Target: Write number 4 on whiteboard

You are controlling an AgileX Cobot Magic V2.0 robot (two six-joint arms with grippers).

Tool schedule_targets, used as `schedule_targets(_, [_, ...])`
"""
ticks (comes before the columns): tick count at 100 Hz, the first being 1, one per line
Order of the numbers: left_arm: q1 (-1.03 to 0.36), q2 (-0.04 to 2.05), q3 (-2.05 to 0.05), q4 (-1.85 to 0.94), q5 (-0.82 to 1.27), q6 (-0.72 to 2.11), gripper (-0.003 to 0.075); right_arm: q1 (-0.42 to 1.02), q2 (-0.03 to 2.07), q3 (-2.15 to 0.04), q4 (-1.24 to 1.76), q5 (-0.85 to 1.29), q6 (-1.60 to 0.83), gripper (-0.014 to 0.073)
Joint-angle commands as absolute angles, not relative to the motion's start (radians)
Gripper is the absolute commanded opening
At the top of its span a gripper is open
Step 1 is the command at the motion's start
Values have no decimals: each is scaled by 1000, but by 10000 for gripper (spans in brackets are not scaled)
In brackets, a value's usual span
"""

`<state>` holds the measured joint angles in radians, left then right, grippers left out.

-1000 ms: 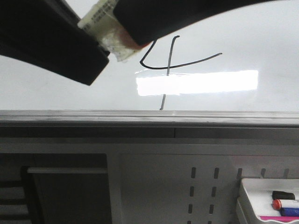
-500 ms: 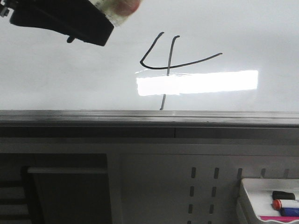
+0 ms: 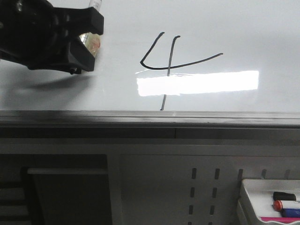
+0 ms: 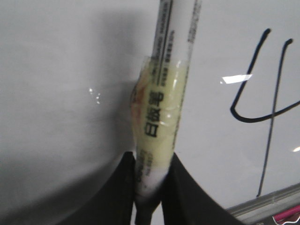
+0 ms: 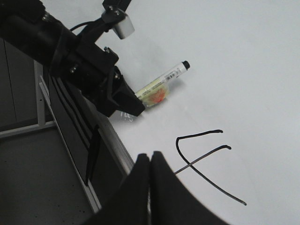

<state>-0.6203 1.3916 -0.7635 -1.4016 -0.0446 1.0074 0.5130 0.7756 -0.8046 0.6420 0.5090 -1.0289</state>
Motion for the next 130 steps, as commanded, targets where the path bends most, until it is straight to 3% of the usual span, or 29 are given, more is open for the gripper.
schedule_targets(1, [-621,1405,-814,-1445,-68,999,-20,505,770,-828,667,462,-1020,-64])
schedule_targets(28, [-621,1462,-833,-1458,-149,999,-20,505,770,-828,669,466,-1011,-64])
schedule_targets(130, [-621,1462,-833,-1483,-148,999,-17,505,770,-828,697,498,-1002,-64])
